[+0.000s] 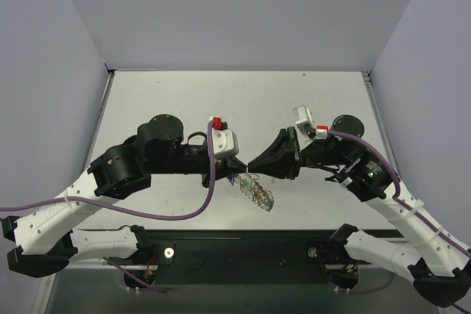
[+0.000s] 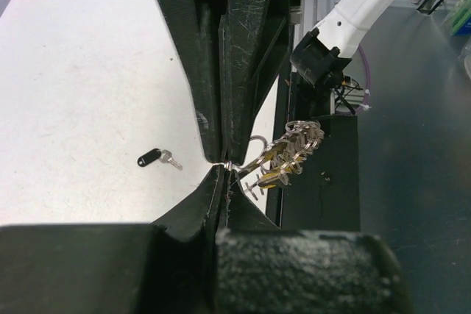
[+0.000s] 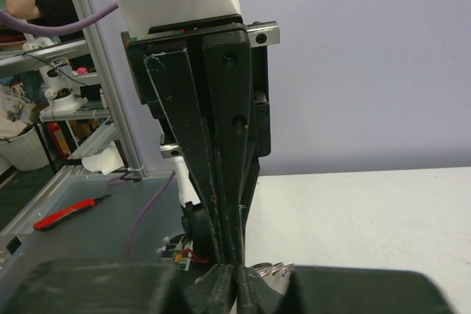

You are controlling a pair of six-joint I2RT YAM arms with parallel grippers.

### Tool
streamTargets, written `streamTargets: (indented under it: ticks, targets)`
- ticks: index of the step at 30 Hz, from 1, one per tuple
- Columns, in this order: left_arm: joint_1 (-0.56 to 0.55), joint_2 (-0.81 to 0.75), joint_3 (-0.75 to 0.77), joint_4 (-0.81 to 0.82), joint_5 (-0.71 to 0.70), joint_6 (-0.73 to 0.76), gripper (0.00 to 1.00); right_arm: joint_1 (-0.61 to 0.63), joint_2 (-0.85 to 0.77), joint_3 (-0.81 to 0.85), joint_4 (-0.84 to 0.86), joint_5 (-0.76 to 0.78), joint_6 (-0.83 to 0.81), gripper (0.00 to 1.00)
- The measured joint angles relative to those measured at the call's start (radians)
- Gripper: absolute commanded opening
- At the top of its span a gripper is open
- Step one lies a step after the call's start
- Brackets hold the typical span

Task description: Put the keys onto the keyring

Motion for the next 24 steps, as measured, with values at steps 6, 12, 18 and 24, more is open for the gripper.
streamTargets:
  ticks: [6,12,18,24]
  targets:
    - [0.002,-0.003,0.000,0.004,-0.002,0.001,0.00,0.005,0.000,0.009,-0.013,0.008,-0.010,0.00]
    - [0.002,-0.031,-0.002,0.039,-0.023,-0.003,0.77,0.011,-0.006,0.007,-0.003,0.044,-0.009,0.00]
    - [0.002,-0.129,-0.013,0.123,-0.076,-0.022,0.84,0.011,-0.022,-0.040,0.010,0.096,0.006,0.00]
    - [0.019,-0.180,-0.053,0.176,-0.103,-0.031,0.83,0.010,-0.102,-0.122,0.095,0.132,0.027,0.00]
